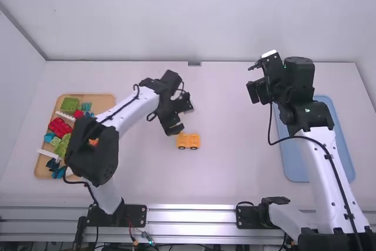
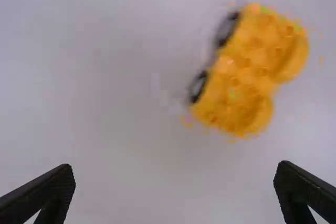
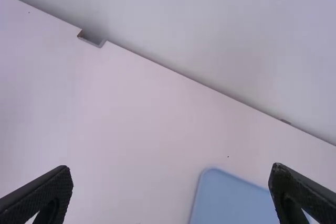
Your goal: Assemble lego blocks to make yellow taxi
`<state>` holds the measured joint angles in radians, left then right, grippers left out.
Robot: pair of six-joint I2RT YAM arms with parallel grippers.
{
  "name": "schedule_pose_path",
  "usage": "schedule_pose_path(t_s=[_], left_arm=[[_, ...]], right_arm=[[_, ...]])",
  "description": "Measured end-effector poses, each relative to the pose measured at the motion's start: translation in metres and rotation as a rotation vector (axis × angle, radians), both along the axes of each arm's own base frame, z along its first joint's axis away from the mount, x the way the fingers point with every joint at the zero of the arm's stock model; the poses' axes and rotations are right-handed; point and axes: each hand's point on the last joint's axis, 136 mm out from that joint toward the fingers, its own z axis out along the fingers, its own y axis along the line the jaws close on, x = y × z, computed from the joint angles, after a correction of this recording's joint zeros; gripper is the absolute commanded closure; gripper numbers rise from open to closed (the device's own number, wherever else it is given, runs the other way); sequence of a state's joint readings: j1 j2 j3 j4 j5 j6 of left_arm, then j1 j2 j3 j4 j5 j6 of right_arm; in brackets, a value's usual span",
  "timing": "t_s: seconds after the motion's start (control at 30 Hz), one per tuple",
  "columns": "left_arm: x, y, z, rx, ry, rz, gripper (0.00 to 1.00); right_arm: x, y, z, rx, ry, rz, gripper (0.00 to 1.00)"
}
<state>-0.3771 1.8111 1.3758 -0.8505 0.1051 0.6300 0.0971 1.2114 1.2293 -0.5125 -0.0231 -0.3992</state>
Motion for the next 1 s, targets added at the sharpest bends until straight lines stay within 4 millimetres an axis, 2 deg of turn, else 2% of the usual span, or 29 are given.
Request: schedule_pose_path(t_s=[0.07, 0.13, 0.17, 0.2, 0.3, 0.5, 0.6, 0.63, 0.7, 0.77, 0.83, 0.93, 1.0], left_arm=[[0.010, 0.018, 0.008, -0.020, -0.015, 0.124, 0.01], [0.021, 0.049, 0.017, -0.046, -0.018, 0.327, 0.01], [0.028, 0.075, 0.020, -0.064, -0.015, 0.481, 0.01], [0.028, 0.075, 0.020, -0.064, -0.015, 0.481, 0.01], [0.036, 0.139, 0.020, -0.101, 0.009, 0.846, 0.01], [0.030, 0.232, 0.020, -0.164, 0.024, 1.350, 0.01], [0.014, 0.283, 0.020, -0.194, 0.032, 1.601, 0.01], [0.010, 0.292, 0.020, -0.199, 0.034, 1.650, 0.01], [-0.003, 0.317, 0.019, -0.213, 0.039, 1.780, 0.12], [-0.011, 0.330, 0.017, -0.218, 0.044, 1.849, 0.12], [-0.029, 0.349, 0.011, -0.199, 0.058, 1.975, 0.20], [-0.041, 0.359, 0.007, -0.171, 0.067, 2.042, 0.22], [-0.048, 0.365, 0.002, -0.148, 0.081, 2.084, 0.30]], right_arm=[[0.000, 0.000, 0.000, 0.000, 0.000, 0.000, 0.01], [0.000, 0.000, 0.000, 0.001, -0.001, 0.000, 0.01], [0.000, 0.000, 0.000, 0.000, -0.001, 0.000, 0.01], [0.000, 0.000, 0.000, 0.000, -0.001, 0.000, 0.01], [0.001, 0.000, 0.001, 0.001, -0.006, 0.000, 0.01], [0.001, 0.000, 0.001, 0.001, -0.006, 0.000, 0.01], [0.001, 0.000, 0.001, 0.001, -0.006, -0.001, 0.01], [0.001, 0.000, 0.001, 0.002, -0.006, 0.000, 0.01], [0.001, 0.002, 0.001, 0.002, -0.006, 0.003, 0.01], [0.000, 0.004, 0.001, 0.003, -0.005, 0.007, 0.01], [0.000, 0.010, 0.001, 0.004, -0.005, 0.024, 0.01], [-0.001, 0.017, 0.001, 0.004, -0.006, 0.042, 0.01], [-0.003, 0.025, 0.001, 0.004, -0.005, 0.065, 0.02]])
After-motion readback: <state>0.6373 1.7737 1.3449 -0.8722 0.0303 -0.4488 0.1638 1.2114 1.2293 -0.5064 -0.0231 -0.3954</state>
